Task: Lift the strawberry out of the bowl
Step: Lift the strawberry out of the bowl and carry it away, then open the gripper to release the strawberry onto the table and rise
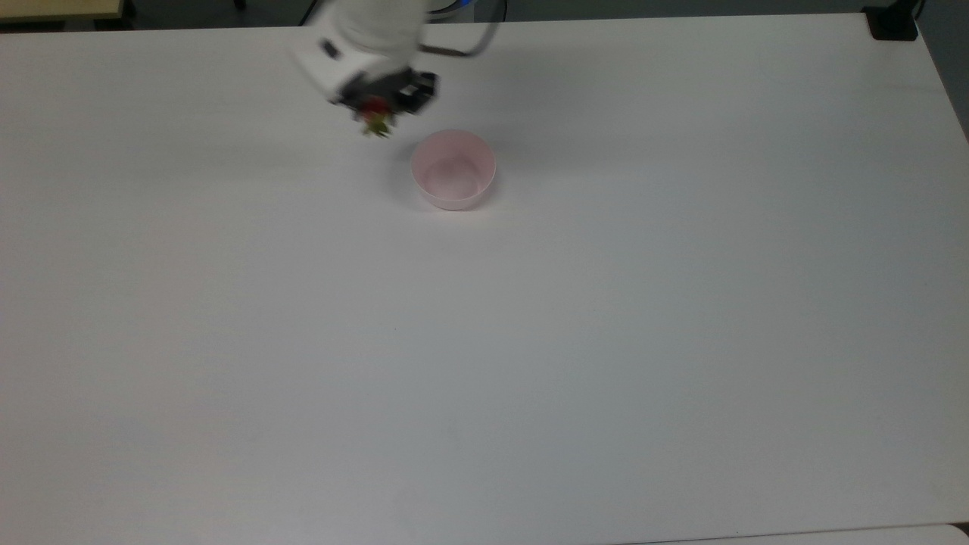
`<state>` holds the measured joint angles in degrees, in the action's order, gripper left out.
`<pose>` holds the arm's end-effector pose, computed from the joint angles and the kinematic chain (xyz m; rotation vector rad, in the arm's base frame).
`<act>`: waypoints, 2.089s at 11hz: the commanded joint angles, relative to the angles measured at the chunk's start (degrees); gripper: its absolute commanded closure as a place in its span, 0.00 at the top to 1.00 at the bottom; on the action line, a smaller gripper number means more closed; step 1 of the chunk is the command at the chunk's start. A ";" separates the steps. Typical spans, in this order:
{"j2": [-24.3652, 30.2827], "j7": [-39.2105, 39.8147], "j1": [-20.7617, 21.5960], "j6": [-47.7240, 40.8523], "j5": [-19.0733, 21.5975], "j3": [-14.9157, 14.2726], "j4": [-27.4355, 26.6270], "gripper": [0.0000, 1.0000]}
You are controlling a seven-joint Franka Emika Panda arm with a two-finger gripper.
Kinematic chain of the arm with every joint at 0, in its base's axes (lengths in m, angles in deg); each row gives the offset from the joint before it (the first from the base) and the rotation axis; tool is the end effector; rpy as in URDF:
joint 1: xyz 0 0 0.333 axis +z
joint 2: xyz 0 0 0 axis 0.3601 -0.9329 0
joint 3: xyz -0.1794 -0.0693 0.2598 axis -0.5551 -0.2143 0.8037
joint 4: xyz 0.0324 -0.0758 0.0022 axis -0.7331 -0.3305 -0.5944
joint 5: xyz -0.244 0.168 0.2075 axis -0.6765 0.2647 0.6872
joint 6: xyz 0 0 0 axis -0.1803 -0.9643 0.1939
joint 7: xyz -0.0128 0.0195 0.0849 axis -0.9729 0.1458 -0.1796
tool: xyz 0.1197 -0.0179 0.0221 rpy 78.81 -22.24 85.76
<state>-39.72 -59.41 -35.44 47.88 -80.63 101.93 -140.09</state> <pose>0.5193 -0.0184 0.4487 2.9674 0.0007 -0.2745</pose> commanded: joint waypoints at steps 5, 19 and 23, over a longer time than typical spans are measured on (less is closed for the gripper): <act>0.92 15.88 -4.30 23.31 1.19 -16.21 -15.36 0.47; 4.87 -1.68 4.30 -3.66 9.54 -15.61 13.36 1.00; 4.62 -2.13 6.51 -2.62 12.78 -15.78 18.38 1.00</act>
<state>-34.53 -60.92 -29.78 45.70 -70.59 86.68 -124.06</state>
